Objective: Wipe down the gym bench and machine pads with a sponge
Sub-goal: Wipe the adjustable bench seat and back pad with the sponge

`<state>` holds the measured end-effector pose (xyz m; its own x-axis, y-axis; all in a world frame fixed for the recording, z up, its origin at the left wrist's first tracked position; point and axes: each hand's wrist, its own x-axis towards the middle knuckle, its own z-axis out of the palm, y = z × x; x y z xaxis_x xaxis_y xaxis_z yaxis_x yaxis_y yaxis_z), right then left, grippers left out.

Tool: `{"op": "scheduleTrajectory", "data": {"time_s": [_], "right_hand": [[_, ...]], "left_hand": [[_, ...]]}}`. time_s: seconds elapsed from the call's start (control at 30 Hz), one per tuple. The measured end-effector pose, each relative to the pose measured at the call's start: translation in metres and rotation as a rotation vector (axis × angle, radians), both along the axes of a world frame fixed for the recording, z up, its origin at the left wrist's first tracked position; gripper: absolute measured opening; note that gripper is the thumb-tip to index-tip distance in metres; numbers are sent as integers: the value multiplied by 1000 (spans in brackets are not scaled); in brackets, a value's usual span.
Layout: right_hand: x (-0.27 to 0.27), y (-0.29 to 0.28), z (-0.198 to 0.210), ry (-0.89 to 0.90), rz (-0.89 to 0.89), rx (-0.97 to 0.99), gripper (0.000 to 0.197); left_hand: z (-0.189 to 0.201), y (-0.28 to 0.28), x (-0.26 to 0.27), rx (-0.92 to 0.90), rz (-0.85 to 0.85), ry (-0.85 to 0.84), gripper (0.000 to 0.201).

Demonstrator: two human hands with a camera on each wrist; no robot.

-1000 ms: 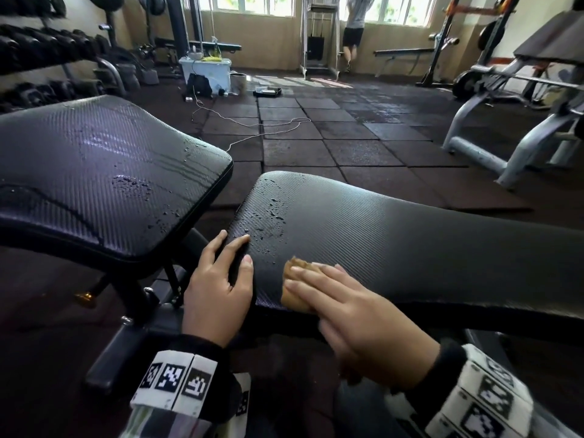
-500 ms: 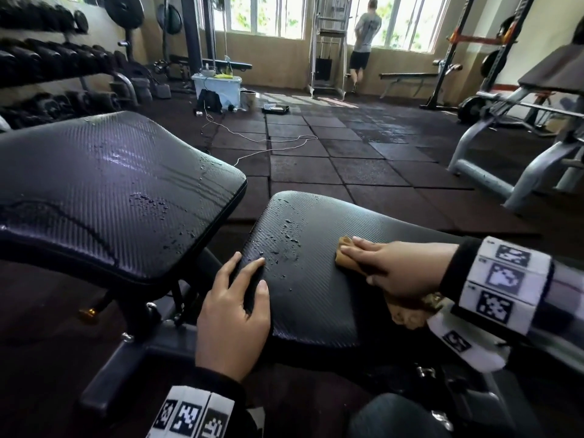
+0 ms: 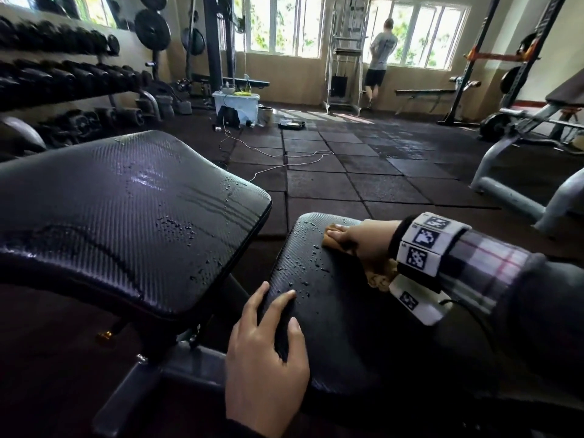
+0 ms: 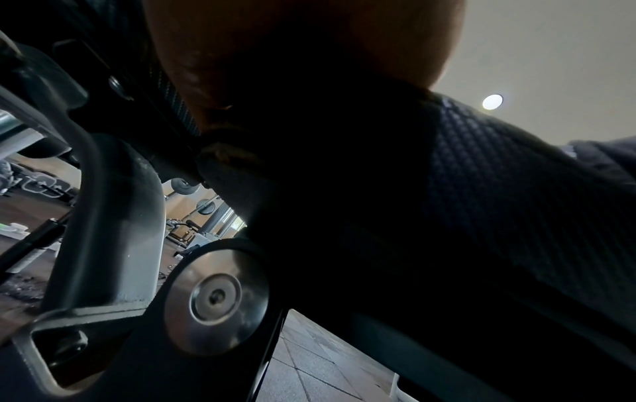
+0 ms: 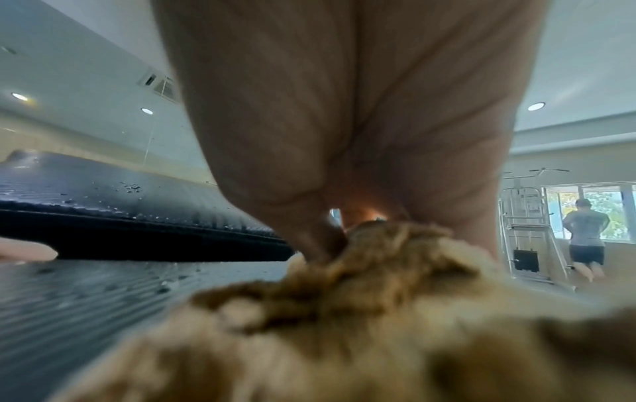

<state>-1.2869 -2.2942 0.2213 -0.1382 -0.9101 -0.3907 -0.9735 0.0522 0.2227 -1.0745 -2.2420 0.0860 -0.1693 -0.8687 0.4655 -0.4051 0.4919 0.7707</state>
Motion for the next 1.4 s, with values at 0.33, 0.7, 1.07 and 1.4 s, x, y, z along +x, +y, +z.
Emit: {"op": "scheduleTrajectory", "data": {"time_s": [0.33, 0.7, 1.07, 1.4], "right_hand": [[-8, -97, -13, 23, 137, -145, 49], [-26, -39, 5, 81, -11, 11, 43], [-17, -95, 7, 39, -4, -8, 45], [-9, -32, 4, 112, 14, 6, 40]], "left_hand": [[0, 0, 0, -17, 26, 0, 43], [-1, -1, -2, -19, 34, 11, 43], [-1, -1, 0, -9, 18, -2, 45], [-2, -2, -1, -5, 13, 20, 45]]}}
